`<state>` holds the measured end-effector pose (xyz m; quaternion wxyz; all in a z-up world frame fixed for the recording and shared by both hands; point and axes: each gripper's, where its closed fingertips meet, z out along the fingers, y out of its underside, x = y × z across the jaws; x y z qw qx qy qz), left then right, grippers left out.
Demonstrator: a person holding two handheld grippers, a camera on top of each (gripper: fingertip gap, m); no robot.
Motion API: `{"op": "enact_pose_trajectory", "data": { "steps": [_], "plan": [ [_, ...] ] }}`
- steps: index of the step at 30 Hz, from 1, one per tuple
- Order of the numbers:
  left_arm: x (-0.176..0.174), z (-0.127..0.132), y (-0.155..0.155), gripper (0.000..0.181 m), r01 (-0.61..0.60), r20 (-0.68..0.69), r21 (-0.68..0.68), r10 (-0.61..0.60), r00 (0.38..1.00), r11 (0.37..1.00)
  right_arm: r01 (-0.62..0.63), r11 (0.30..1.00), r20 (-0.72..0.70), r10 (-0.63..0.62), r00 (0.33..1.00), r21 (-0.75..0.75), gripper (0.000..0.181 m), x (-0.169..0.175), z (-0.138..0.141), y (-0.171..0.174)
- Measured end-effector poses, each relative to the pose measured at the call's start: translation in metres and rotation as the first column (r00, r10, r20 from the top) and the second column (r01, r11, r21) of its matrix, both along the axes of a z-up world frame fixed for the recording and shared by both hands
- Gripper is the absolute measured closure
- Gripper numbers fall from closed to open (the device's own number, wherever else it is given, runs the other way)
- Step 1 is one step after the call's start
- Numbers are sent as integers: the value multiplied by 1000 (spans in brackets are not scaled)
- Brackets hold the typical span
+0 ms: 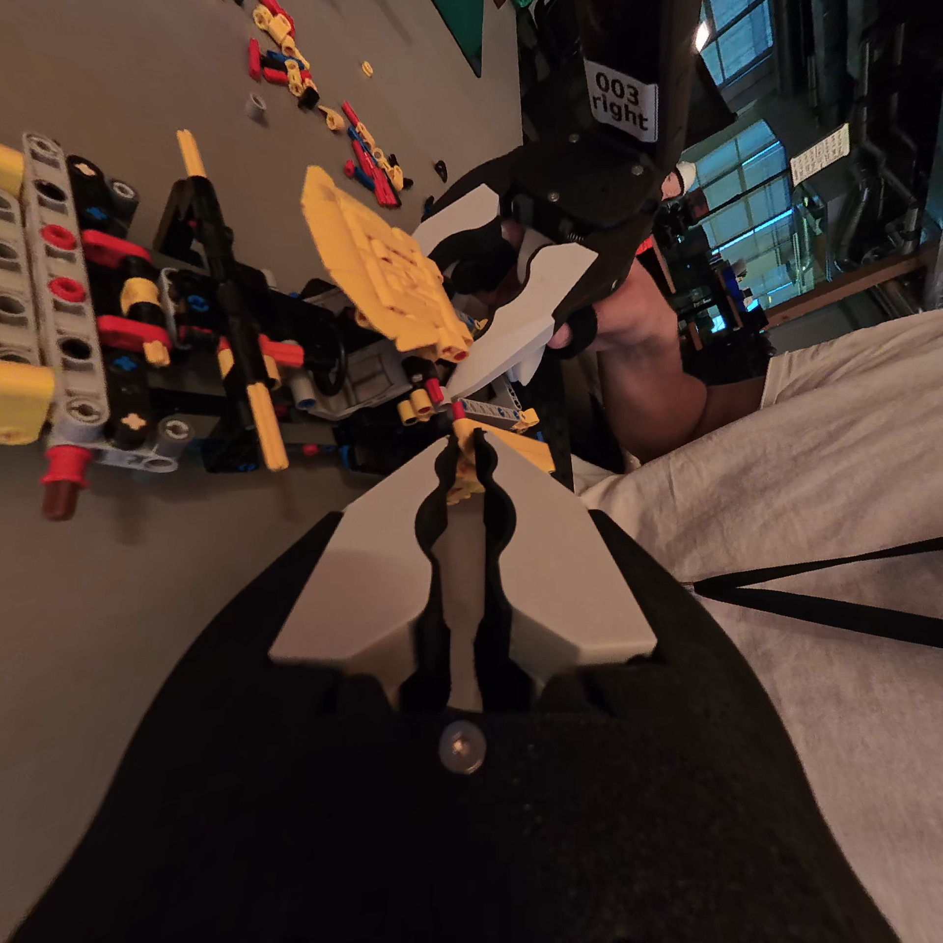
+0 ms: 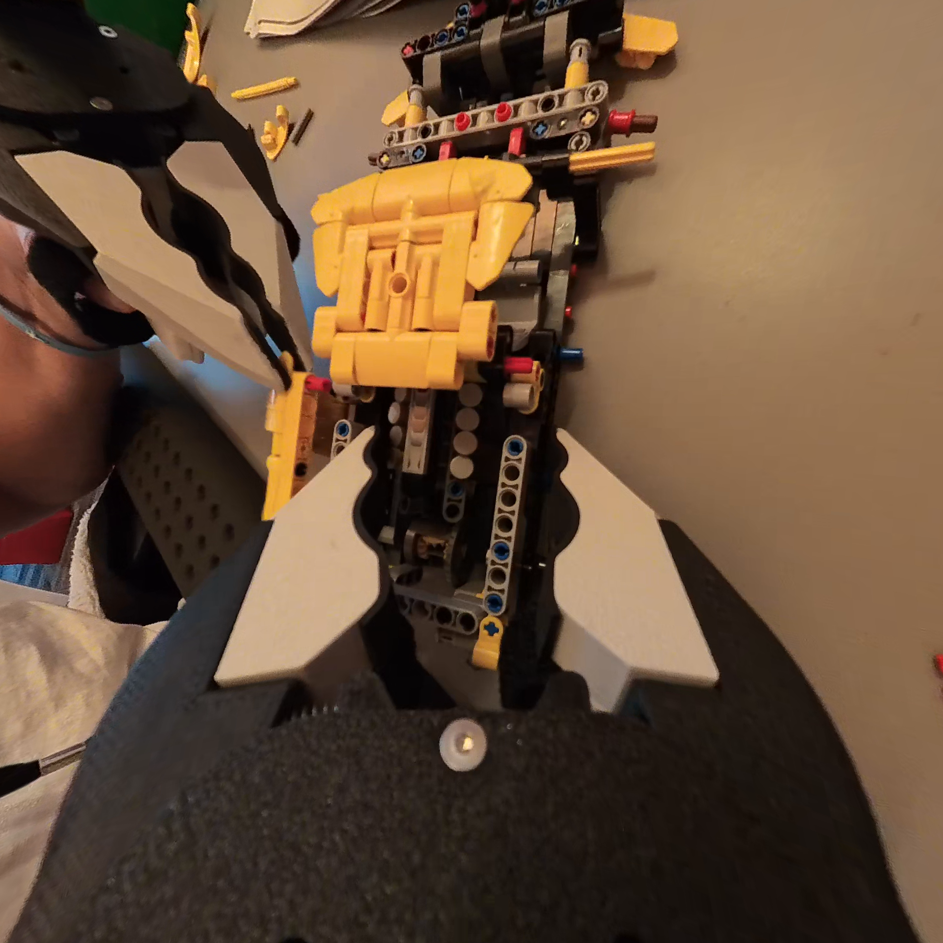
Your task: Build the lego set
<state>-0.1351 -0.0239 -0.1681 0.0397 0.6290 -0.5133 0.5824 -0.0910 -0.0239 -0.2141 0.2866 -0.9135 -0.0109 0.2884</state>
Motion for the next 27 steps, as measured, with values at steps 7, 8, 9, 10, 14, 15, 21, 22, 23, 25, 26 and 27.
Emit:
{"op": "enact_pose_trajectory", "data": {
  "steps": [7,8,9,10,14,15,21,22,23,25,26,27],
  "plan": [
    [0,-4,-1,176,-12,-15,0,12,1000,1000,6,1000,2,-6,1000,4,119,0,0,0],
    [1,-4,-2,176,-15,-17,-7,15,1000,1000,7,1000,8,-7,1000,5,119,1,-1,0],
    [2,-5,-2,176,-18,-21,-10,18,1000,1000,8,1000,14,-8,1000,6,119,2,-1,0],
    [2,-6,-1,176,-23,-26,-12,22,999,1000,10,1000,17,-10,1000,7,120,2,-1,0],
    [2,-6,0,176,-55,-42,-36,53,998,998,16,1000,8,-16,1000,6,120,3,-1,1],
    [3,-5,0,176,-66,-46,-44,64,997,997,18,1000,4,-18,1000,5,120,3,-1,1],
    [0,-6,9,176,-104,-83,-88,97,992,991,28,1000,-61,-28,998,-7,122,4,1,2],
    [0,-6,9,176,-95,-86,-95,87,993,991,27,1000,-78,-27,997,-6,122,4,1,2],
    [0,-3,7,176,-87,-79,-115,78,994,990,26,1000,-85,-26,996,-4,122,4,2,2],
    [1,-4,5,176,-69,-86,-113,59,995,991,25,1000,-87,-25,996,0,122,4,2,2],
    [1,-7,4,176,-68,-98,-89,59,993,994,23,1000,-86,-23,996,2,122,4,2,2],
    [1,-8,4,176,-65,-105,-79,56,993,995,21,1000,-86,-21,996,2,122,4,2,2]
  ]
}}
